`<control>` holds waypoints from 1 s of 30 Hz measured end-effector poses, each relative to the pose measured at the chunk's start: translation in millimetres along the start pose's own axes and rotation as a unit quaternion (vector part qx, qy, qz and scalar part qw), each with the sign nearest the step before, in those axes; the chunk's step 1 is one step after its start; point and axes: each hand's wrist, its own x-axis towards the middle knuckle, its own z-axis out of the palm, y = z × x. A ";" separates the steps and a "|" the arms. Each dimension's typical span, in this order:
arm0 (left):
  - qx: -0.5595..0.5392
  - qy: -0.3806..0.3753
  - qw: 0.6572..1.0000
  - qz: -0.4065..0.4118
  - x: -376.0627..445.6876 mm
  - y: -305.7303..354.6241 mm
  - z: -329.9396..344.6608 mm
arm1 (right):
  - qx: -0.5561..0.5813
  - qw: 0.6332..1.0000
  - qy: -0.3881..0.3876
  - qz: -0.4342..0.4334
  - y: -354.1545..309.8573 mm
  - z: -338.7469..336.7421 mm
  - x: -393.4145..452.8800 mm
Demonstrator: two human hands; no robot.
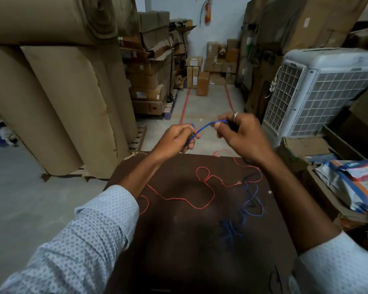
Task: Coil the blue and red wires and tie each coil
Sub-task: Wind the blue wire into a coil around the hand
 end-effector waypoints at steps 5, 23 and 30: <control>-0.088 -0.048 0.995 -0.026 -8.5 16.3 17.8 | -0.018 0.998 0.067 0.000 4.3 -11.9 39.8; -0.593 0.134 0.794 0.025 13.5 53.6 -21.7 | 0.092 0.989 -0.083 0.086 51.6 93.9 -50.1; -0.301 0.248 0.920 0.028 18.5 9.0 -38.0 | 0.271 0.950 -0.095 0.124 9.8 66.8 -64.3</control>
